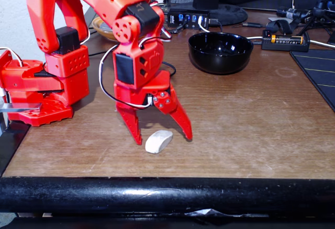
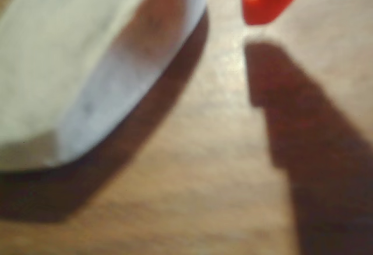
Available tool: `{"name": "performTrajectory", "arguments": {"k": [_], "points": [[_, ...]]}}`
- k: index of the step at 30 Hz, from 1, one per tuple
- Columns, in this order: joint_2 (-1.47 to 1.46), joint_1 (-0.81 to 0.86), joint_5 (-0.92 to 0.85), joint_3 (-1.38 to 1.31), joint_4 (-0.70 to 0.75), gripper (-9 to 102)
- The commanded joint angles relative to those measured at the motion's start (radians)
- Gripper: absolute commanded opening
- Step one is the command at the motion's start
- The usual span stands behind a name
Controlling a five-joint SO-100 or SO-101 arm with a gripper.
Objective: Ramasse la gomme et mets-la dans le bol.
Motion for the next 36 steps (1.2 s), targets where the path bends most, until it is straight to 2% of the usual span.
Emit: {"name": "performTrajectory", "arguments": {"k": [1,29,36], "points": [[0.005,0.011,-0.009,0.000,-0.018,36],[-0.040,0.044,-0.052,0.098,-0.103,32],[-0.083,0.035,-0.049,0.051,-0.064,32]]}}
